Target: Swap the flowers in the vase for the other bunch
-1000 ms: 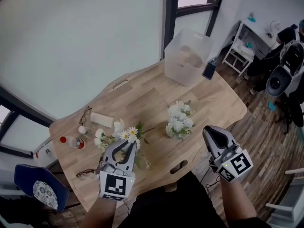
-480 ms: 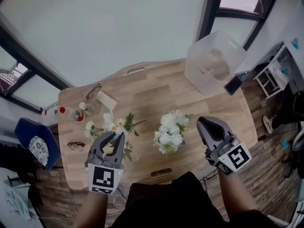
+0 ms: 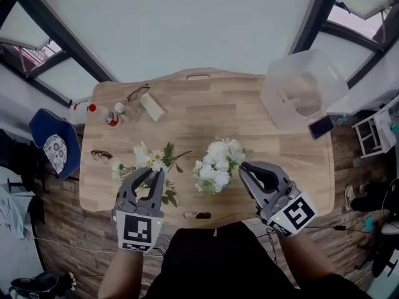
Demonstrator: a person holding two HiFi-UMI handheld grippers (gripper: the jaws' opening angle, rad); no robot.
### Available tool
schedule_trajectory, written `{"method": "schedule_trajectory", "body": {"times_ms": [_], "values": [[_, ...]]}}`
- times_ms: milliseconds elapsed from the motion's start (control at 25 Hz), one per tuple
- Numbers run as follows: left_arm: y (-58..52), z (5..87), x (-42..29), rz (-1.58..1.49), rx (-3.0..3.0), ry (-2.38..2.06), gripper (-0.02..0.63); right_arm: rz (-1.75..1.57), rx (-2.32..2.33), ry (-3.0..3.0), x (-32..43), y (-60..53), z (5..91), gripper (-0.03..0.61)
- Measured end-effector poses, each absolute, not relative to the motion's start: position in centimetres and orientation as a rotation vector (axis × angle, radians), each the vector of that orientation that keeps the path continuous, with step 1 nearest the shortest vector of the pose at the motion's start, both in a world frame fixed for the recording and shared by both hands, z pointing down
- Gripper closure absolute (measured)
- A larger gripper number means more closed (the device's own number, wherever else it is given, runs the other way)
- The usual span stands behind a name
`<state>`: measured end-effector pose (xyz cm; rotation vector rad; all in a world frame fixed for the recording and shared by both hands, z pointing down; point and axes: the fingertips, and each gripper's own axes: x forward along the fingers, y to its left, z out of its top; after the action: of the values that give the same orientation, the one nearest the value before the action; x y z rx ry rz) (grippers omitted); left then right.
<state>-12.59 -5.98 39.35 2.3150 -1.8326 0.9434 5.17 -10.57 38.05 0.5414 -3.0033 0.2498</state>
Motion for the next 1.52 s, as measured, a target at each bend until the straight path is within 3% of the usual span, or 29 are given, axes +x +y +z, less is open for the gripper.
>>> {"method": "schedule_trajectory", "body": {"times_ms": [280,520,640,1160,1280,1520], "values": [[-6.1,39.6,-12.9,0.924,2.347,-1.847,0.566,0.241,0.465,-2.979,3.2,-9.1,38.1,0.538],[-5.7,40.9,-13.5,0.914,2.377,-1.804,0.566,0.194,0.485,-2.970,1.6,-7.9,38.6,0.404],[-5.6,41.5,-13.6,0.913,2.388,-1.778,0.566,0.161,0.487,-2.940,1.2,-7.6,39.2,0.382],[-5.1,42.0,-14.0,0.924,2.392,-1.745,0.566,0.152,0.494,-2.788,0.3,-8.5,44.0,0.387],[-5.1,41.8,-14.1,0.920,2.393,-1.750,0.566,0.141,0.519,-2.792,0.5,-8.7,43.5,0.479],[-5.1,41.3,-14.2,0.912,2.393,-1.775,0.566,0.106,0.529,-2.807,1.1,-8.7,42.7,0.500]]}}
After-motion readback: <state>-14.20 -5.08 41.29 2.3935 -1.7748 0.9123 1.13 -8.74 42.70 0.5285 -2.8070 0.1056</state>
